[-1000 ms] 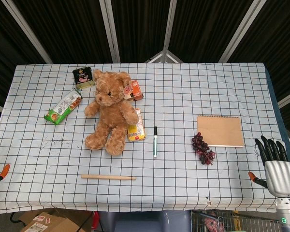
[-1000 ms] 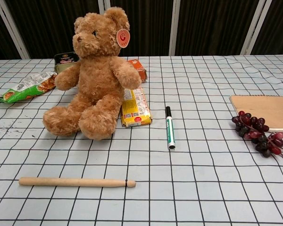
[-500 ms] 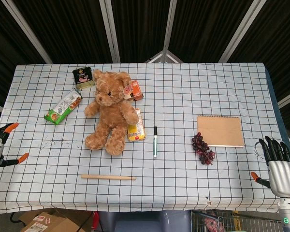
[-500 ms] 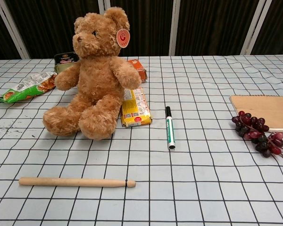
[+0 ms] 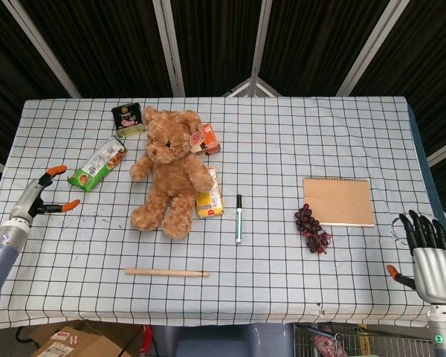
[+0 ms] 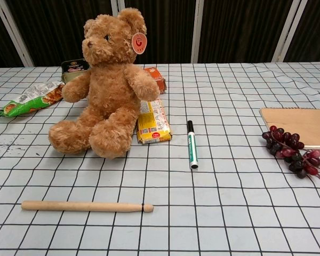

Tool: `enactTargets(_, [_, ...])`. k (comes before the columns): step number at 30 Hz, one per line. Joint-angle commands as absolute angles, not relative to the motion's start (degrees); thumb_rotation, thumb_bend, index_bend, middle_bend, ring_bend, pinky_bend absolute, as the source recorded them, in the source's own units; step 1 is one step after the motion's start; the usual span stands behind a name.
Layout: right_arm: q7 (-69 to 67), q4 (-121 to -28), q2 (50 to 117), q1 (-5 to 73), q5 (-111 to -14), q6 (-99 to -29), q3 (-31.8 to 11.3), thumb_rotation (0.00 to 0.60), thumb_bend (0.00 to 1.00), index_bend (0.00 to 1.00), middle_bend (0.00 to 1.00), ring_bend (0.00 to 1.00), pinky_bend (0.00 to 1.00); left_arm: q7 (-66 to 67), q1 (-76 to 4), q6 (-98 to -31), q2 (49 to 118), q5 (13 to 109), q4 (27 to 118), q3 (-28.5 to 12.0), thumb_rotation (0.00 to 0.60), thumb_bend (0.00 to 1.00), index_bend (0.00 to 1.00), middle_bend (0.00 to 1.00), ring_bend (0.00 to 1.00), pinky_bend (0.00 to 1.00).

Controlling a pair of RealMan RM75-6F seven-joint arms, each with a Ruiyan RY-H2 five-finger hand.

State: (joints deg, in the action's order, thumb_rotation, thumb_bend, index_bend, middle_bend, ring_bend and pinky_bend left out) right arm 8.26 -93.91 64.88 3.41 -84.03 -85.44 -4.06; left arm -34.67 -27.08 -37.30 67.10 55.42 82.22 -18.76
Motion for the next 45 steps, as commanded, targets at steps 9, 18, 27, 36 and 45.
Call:
enactTargets(9, [8.5, -92.6, 65.5, 4.3, -81.0, -82.9, -4.9, 0.6, 0.17, 0.02, 0.0, 0.01, 0.0, -43.8, -35.2, -26.4, 79.8, 55.9, 67.3, -23.4, 0.6, 0.28, 0.18, 0.12, 0.0, 0.0])
enactTargets(18, [8.5, -91.7, 65.9, 4.9, -79.4, -81.4, -5.3, 0.6, 0.17, 0.02, 0.0, 0.01, 0.0, -49.1, -38.9, -22.9, 86.6, 61.0, 60.6, -26.0, 0.6, 0.28, 0.22, 0.17, 0.0, 0.0])
enactTargets(27, [8.6, -91.4, 66.2, 5.0, -78.7, -81.1, -5.5, 0.6, 0.17, 0.02, 0.0, 0.01, 0.0, -52.7, -41.1, -21.7, 90.3, 63.4, 56.6, -27.6, 0.6, 0.29, 0.26, 0.21, 0.0, 0.0])
enactTargets(36, [7.8, -91.5, 65.8, 5.0, -78.8, -81.0, -5.4, 0.6, 0.17, 0.02, 0.0, 0.01, 0.0, -51.7, -42.5, -23.4, 93.0, 63.9, 54.0, -27.2, 0.6, 0.34, 0.33, 0.27, 0.0, 0.0])
enactTargets(45, [7.1, -91.5, 65.7, 4.9, -79.0, -81.1, -5.3, 0.6, 0.17, 0.02, 0.0, 0.01, 0.0, -47.6, -43.6, -26.0, 95.0, 61.0, 52.4, -26.8, 0.6, 0.45, 0.39, 0.43, 0.0, 0.0])
